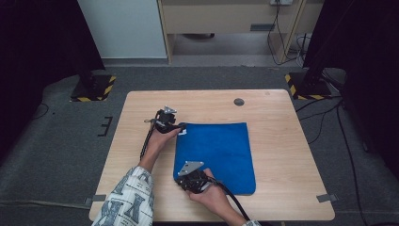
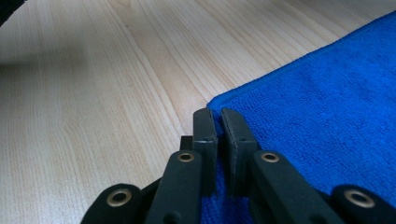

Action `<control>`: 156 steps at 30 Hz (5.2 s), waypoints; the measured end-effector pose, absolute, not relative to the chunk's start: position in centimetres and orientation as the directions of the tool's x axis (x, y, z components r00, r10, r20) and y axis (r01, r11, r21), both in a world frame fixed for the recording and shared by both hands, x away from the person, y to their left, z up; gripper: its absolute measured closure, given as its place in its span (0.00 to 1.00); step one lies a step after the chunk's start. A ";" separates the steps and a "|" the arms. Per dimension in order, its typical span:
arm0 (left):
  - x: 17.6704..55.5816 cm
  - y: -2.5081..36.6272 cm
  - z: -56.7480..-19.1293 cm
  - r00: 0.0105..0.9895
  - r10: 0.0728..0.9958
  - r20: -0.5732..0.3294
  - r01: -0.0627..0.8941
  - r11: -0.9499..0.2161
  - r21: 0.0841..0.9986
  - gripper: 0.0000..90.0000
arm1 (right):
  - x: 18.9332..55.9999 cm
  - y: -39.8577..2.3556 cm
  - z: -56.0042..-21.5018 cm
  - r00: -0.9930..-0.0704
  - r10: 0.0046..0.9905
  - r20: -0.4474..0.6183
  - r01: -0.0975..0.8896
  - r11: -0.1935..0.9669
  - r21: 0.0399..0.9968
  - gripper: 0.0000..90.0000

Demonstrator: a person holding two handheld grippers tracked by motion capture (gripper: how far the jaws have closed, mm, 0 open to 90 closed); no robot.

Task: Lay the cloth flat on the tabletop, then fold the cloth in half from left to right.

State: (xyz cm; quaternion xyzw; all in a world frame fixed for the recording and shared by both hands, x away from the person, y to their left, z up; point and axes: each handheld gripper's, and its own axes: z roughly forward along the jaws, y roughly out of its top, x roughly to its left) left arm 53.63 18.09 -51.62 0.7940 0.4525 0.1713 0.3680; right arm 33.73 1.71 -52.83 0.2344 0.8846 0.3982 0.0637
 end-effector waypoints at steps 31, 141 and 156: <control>53.7 17.5 -47.9 0.585 0.804 -0.104 0.564 -0.311 0.765 0.98 | 32.5 0.5 -49.5 -0.853 0.519 0.045 0.358 0.522 0.774 0.96; 54.1 7.7 -48.9 0.620 0.766 -0.171 0.612 -0.335 0.716 0.98 | 30.4 -7.6 -50.4 -0.794 0.598 0.109 0.437 0.437 0.786 0.97; 54.0 5.9 -49.2 0.637 0.750 -0.177 0.615 -0.357 0.703 0.98 | 30.3 -9.4 -50.6 -0.774 0.623 0.112 0.467 0.443 0.765 0.95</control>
